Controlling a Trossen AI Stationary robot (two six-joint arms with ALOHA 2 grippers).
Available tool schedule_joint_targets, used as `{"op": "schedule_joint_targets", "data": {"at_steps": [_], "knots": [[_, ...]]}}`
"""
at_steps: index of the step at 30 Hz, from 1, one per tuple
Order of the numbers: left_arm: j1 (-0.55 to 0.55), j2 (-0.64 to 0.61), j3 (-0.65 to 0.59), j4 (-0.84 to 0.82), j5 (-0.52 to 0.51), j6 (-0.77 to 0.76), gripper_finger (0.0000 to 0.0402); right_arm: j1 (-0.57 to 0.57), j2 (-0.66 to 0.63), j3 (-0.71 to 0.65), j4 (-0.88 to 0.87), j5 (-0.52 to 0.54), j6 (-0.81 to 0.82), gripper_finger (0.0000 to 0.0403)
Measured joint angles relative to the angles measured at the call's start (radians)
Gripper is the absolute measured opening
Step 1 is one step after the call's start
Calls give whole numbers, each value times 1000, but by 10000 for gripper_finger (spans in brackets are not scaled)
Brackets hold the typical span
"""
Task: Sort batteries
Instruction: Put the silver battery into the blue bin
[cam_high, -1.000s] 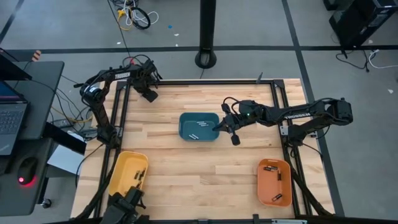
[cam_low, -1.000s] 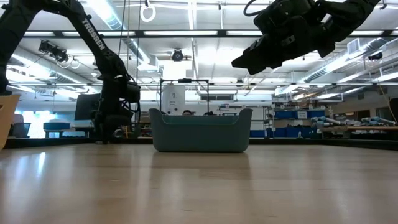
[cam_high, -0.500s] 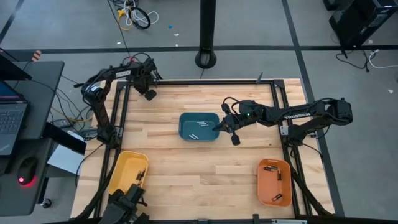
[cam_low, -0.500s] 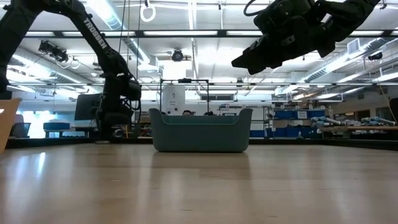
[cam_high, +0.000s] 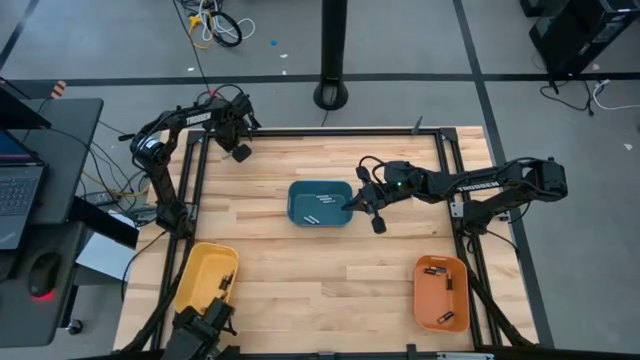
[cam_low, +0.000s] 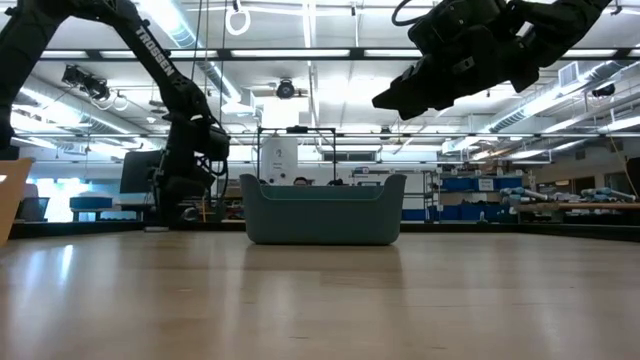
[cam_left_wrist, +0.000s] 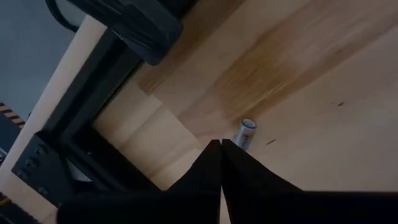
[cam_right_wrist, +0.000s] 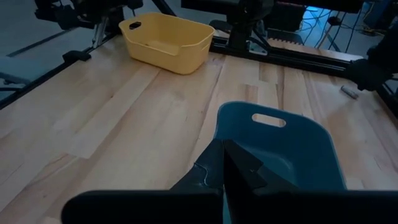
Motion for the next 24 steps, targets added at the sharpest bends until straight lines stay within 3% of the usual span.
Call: {"op": "schedule_joint_targets", "data": {"at_steps": [4, 16, 21, 24], "knots": [[-17, 0, 0, -42, 4, 0, 33, 0, 0, 0, 0, 0, 0, 10], [-102, -2, -18, -74, 3, -47, 152, 0, 0, 0, 0, 0, 0, 10], [-93, -2, -30, -27, -59, -55, 169, 8, 0, 0, 0, 0, 0, 10], [-91, -2, -30, -15, 15, -52, 168, 16, 0, 0, 0, 0, 0, 10]]}}
